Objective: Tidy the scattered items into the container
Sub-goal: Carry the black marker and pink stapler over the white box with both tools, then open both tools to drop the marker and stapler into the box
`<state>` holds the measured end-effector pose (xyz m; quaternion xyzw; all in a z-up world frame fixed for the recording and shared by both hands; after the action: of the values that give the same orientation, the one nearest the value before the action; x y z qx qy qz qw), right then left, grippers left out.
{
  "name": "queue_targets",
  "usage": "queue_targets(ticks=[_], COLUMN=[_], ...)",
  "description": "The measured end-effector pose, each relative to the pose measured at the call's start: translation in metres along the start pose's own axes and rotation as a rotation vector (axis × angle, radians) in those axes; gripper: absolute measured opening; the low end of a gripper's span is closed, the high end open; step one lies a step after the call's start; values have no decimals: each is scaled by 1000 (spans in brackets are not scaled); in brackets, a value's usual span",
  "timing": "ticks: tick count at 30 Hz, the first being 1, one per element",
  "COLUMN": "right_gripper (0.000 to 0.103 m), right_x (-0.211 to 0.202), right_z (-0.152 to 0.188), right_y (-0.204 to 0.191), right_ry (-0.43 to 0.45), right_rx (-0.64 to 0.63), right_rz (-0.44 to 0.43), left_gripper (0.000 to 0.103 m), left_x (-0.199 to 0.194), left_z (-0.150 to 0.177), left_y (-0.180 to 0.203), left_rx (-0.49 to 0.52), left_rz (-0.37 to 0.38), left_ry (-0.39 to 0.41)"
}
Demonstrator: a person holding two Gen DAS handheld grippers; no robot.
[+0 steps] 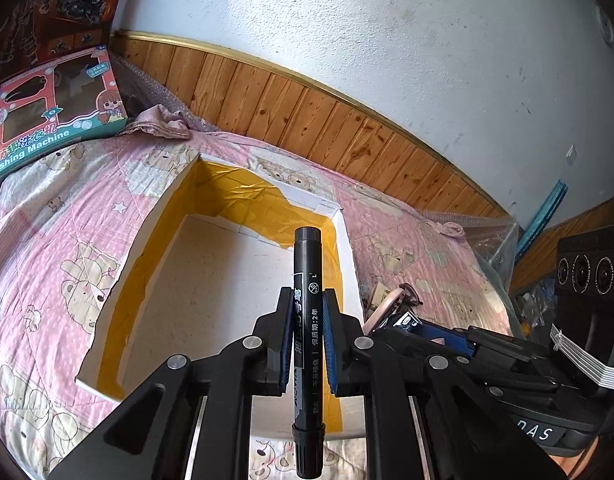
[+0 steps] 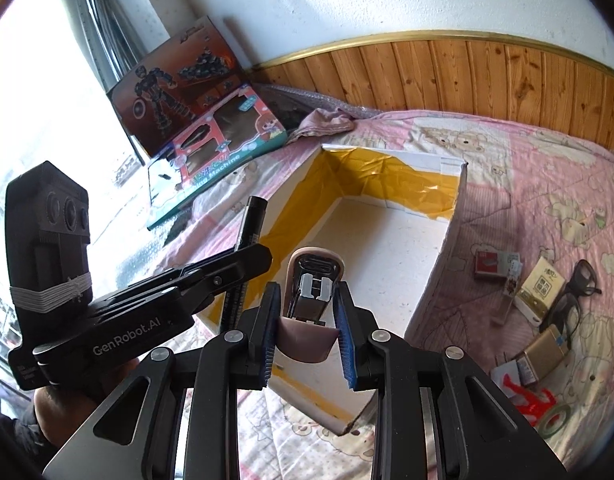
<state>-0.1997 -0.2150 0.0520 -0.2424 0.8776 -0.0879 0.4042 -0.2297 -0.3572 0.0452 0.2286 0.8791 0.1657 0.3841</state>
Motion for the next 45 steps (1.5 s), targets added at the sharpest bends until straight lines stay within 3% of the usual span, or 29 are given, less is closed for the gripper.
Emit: queue_targets(ticks=[12,32,34,37,45], right_gripper=[28,29,31,32,32], right_x=[54,134,139,131,72], right_z=[-53,-92,-93,-96,-90], right_y=[37,79,84,89,80], right_ry=[-61,-175,-179,-151,-59], right_rx=[26,-62,-59,-34,26], right_rz=[0,121,121,130,73], left_gripper=[14,14,14,26,26], left_x=[51,134,143,156,130], left_z=[-38,-75,-74,-71,-64], left_y=[-20,-48,-58,-71,-67], left_rx=[-109,-78,-119,-135,-144], left_rz=[-2,-212,-208,-236,-222], left_ry=[-106,-185,-206,-240,-199])
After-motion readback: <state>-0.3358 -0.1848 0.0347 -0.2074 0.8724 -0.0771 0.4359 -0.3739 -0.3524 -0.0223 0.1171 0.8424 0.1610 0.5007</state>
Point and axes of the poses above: each gripper's, at about its wrist camera, not at the fingertips, and x roughly the way its jaws point, y to its right, z to its underside, the point moved 4 cm from there along x, roughly the way its jaws point, and after that the axes turned 2 degrees about -x, right-handed, at the moved point
